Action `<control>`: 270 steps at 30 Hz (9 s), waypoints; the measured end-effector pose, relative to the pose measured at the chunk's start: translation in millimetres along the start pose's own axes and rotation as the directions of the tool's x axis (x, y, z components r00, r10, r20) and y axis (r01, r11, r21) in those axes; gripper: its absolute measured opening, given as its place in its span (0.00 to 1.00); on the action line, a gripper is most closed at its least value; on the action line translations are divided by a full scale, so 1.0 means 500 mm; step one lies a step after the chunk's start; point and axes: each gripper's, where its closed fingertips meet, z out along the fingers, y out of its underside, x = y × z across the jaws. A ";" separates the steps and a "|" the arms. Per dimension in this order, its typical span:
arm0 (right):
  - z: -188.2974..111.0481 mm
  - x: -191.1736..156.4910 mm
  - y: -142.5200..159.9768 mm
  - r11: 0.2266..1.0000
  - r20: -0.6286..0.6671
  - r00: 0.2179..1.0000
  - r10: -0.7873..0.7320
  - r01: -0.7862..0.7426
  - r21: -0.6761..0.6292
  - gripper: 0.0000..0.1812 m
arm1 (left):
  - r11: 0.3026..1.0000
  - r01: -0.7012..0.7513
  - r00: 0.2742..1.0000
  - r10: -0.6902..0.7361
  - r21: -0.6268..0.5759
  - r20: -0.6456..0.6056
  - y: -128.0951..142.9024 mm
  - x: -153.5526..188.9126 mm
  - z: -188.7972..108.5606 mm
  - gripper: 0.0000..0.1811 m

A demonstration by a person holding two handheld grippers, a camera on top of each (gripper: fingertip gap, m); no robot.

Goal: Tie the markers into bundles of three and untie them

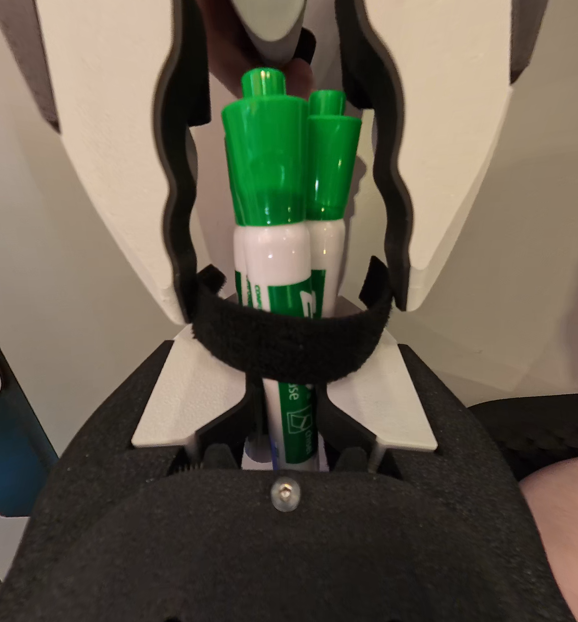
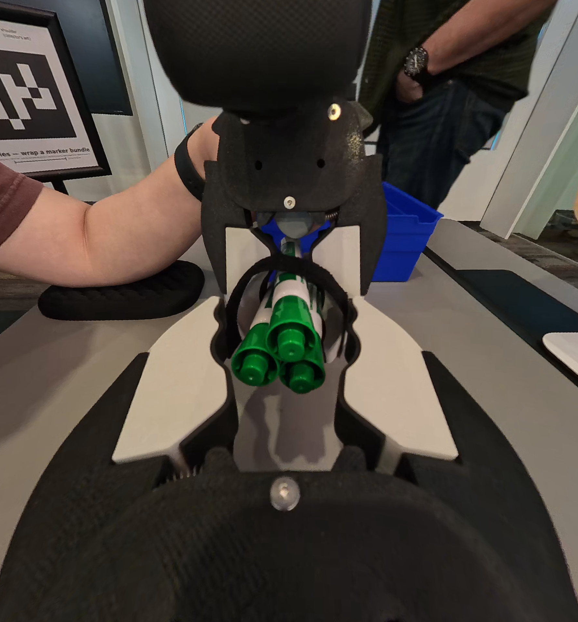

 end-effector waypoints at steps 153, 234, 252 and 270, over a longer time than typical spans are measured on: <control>-0.001 -0.009 -0.003 0.997 -0.075 0.995 -0.065 0.062 -0.036 0.35 | 0.997 0.008 1.000 -0.008 0.079 -0.008 -0.018 0.003 -0.020 0.22; 0.003 -0.032 0.013 0.993 0.064 0.991 0.119 -0.117 -0.034 0.35 | 0.996 0.036 0.999 -0.038 0.078 0.017 -0.011 -0.011 -0.023 0.23; -0.001 -0.024 0.016 0.980 0.074 0.977 0.198 -0.196 -0.036 0.46 | 0.996 0.033 0.999 -0.036 0.083 0.039 -0.011 -0.018 -0.026 0.23; -0.004 -0.022 -0.047 0.987 -0.028 0.998 0.062 -0.057 0.150 0.54 | 0.993 0.014 0.999 -0.019 0.120 0.040 -0.035 -0.013 -0.028 0.22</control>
